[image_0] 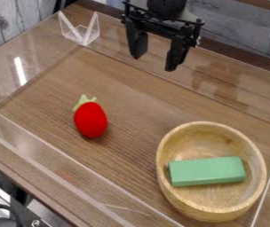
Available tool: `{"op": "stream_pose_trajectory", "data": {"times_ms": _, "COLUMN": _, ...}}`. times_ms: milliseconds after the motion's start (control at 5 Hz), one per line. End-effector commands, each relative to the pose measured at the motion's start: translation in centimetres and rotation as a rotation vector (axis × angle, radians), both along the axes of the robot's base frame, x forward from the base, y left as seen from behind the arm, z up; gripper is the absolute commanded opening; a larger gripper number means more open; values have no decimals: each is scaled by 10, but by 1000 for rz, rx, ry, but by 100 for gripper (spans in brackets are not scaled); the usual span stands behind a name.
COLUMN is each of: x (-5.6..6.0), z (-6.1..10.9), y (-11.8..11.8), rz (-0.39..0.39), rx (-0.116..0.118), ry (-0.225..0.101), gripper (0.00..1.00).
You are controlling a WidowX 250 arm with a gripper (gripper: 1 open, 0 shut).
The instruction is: Move the red fruit to the left
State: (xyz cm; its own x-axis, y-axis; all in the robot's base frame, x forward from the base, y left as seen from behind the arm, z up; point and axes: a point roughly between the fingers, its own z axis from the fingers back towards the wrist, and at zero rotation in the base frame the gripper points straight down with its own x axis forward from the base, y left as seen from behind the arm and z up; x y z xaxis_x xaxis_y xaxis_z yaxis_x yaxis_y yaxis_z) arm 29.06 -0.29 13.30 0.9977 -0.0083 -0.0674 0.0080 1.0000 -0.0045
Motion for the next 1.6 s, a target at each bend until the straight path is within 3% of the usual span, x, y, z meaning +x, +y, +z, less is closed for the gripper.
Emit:
{"op": "stream_pose_trajectory", "data": {"times_ms": 0, "x": -13, "z": 0, "y": 10, "rz": -30, "rx": -2, "ry": 24, "gripper": 100}}
{"op": "stream_pose_trajectory", "data": {"times_ms": 200, "x": -43, "z": 1, "y": 37, "rz": -70, "rx": -9, "ry": 12, "gripper": 100}}
{"op": "stream_pose_trajectory", "data": {"times_ms": 400, "x": -67, "z": -6, "y": 53, "rz": -147, "rx": -23, "ry": -27, "gripper": 100}}
{"op": "stream_pose_trajectory", "data": {"times_ms": 600, "x": -79, "z": -14, "y": 58, "rz": -189, "rx": -16, "ry": -75, "gripper": 100}}
{"op": "stream_pose_trajectory", "data": {"times_ms": 800, "x": -82, "z": -25, "y": 56, "rz": -182, "rx": -20, "ry": -103, "gripper": 100}}
{"op": "stream_pose_trajectory", "data": {"times_ms": 1000, "x": -79, "z": -35, "y": 56, "rz": -168, "rx": -21, "ry": -112, "gripper": 100}}
{"op": "stream_pose_trajectory", "data": {"times_ms": 1400, "x": -69, "z": -54, "y": 73, "rz": -61, "rx": -17, "ry": -119, "gripper": 100}}
